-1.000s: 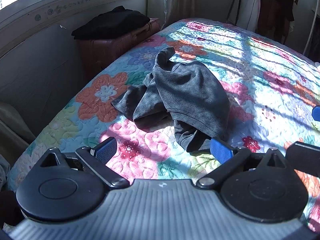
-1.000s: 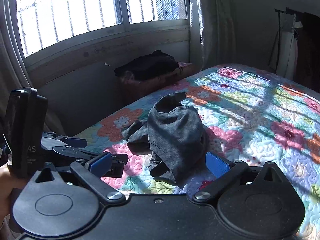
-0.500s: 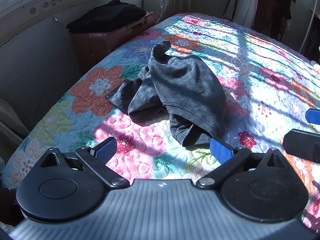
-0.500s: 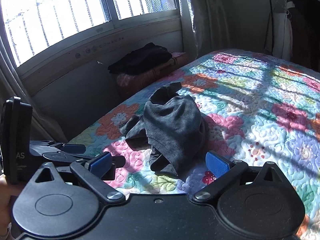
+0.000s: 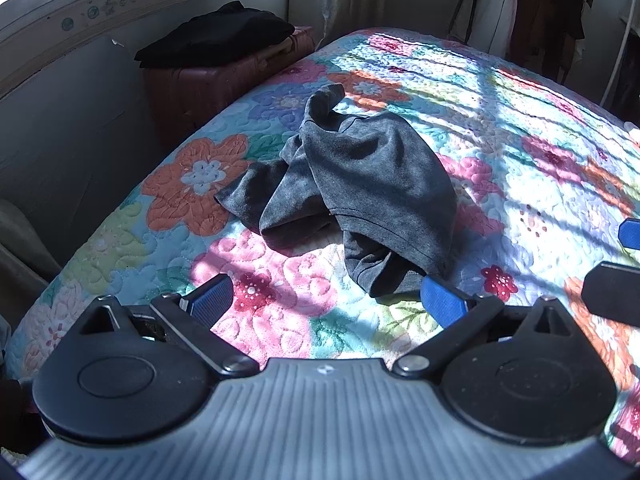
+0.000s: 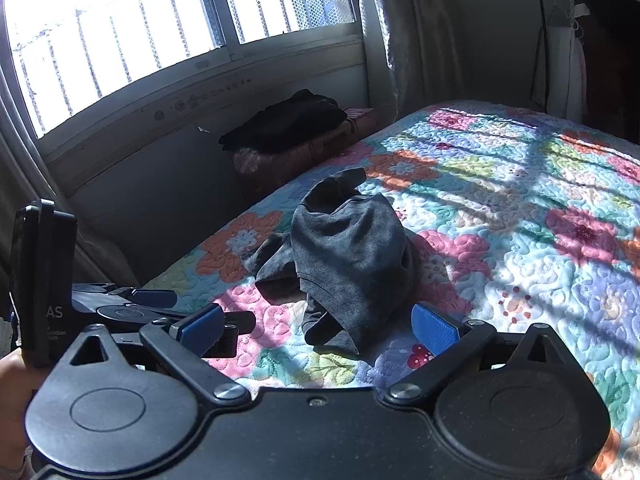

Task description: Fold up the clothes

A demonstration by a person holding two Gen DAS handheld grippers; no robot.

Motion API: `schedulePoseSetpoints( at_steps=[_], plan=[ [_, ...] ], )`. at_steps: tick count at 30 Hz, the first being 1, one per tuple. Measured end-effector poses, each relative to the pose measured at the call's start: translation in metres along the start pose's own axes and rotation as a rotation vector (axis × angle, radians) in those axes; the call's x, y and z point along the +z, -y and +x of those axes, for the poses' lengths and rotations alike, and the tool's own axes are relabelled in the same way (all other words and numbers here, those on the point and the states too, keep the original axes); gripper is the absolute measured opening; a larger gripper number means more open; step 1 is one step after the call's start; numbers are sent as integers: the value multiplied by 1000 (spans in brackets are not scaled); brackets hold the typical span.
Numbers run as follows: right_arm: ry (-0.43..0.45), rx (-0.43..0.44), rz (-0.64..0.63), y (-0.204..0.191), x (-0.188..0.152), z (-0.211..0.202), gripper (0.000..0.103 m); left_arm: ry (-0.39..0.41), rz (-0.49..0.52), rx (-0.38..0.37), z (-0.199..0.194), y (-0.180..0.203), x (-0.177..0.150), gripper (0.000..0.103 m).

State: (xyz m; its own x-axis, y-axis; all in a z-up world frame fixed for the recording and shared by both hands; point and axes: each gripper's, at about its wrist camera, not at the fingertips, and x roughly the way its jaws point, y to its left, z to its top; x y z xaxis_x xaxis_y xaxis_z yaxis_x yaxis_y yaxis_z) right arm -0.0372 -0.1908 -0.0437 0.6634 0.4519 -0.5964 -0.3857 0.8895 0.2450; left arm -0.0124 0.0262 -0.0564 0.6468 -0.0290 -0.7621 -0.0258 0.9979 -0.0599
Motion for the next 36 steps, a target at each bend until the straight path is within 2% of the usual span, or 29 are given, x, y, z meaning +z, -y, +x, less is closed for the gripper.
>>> schedulePoseSetpoints(
  at_steps=[14,17,20,23,27,32,36],
  plan=[
    [-18,22,59,10,-4,2,102,-29,-51,-37,10,-10,-2,102],
    [-35,28,103,18,-4,6,102,10,-81,-15,14,-22,4,102],
    [-75,56,177,27,5,25,102,59,-90,48,25,-34,17,102],
    [-124,80,154,27,17,55,102,97,-102,64,47,-47,31,102],
    [-190,81,34,24,36,101,102,87,-95,-10,78,-60,54,102],
    [-214,114,22,40,53,139,102,75,-86,-101,118,-76,80,102],
    [-198,105,44,58,54,165,102,74,-123,-128,138,-83,76,102]
  ],
)
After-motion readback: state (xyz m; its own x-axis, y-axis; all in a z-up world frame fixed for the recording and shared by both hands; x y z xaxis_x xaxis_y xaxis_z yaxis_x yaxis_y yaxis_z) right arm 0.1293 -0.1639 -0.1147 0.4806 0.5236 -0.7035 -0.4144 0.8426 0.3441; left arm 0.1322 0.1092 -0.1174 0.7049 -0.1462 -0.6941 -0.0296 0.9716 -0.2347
